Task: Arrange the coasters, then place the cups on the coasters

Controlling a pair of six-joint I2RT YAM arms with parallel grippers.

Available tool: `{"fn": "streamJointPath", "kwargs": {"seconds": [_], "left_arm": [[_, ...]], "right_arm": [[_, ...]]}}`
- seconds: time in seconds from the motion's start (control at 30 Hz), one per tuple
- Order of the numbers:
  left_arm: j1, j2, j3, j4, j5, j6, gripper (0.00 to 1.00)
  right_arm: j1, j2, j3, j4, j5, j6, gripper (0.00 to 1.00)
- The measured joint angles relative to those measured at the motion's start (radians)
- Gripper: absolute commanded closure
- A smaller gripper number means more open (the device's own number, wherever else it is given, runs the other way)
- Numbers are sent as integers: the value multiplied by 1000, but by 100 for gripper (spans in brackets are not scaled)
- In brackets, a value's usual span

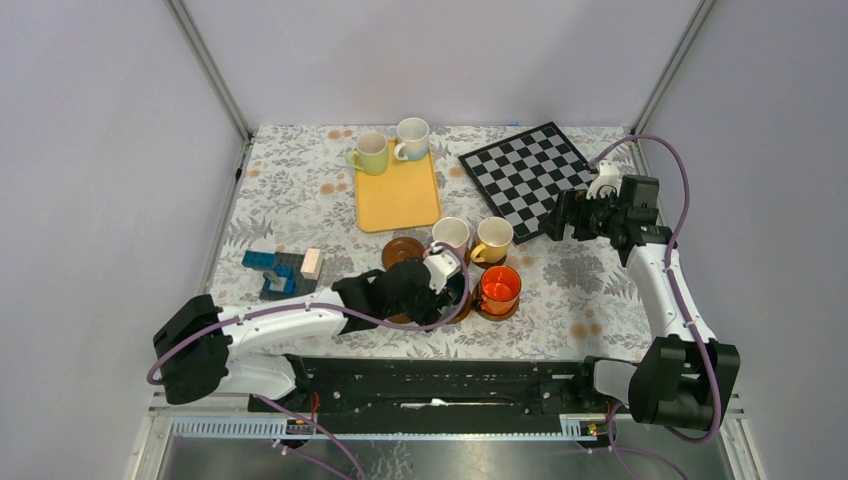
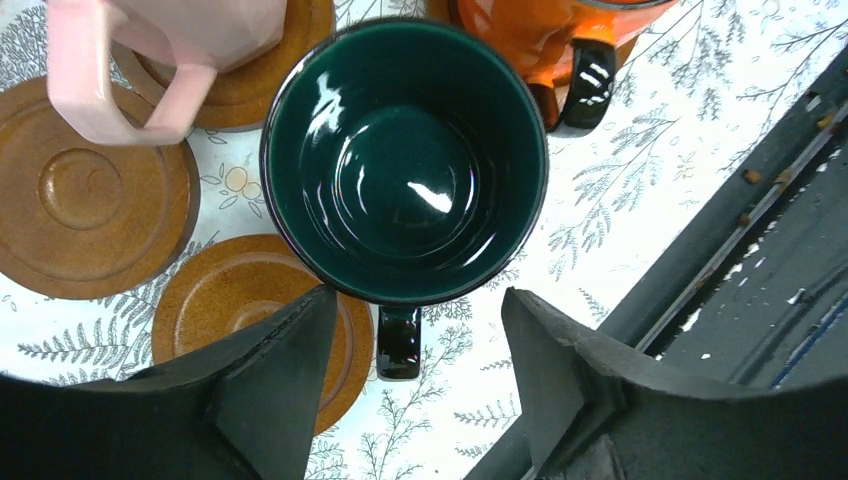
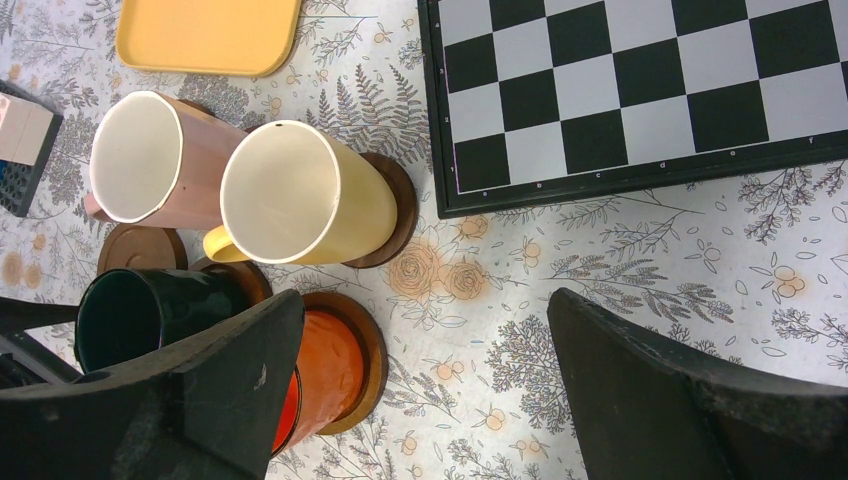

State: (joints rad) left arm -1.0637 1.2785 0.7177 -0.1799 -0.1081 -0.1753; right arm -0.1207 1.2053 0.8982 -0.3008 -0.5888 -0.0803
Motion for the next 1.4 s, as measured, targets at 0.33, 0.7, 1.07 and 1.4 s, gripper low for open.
{"fn": "streamJointPath", "kwargs": {"seconds": [0.33,0.7,1.07,1.4], "left_arm": [[8,-2,58,-144,60,-11,28],[15,2,57,-165,170,-35,44],[29,13,62,-171,189,-34,35],[145,-159,85,-280,193,68,25]], "right_arm": [[0,0,0,0,0,0,2],[0,-5,0,0,0,0,2],[0,-6,0,0,0,-1,2],[0,-6,0,0,0,-1,2]]}}
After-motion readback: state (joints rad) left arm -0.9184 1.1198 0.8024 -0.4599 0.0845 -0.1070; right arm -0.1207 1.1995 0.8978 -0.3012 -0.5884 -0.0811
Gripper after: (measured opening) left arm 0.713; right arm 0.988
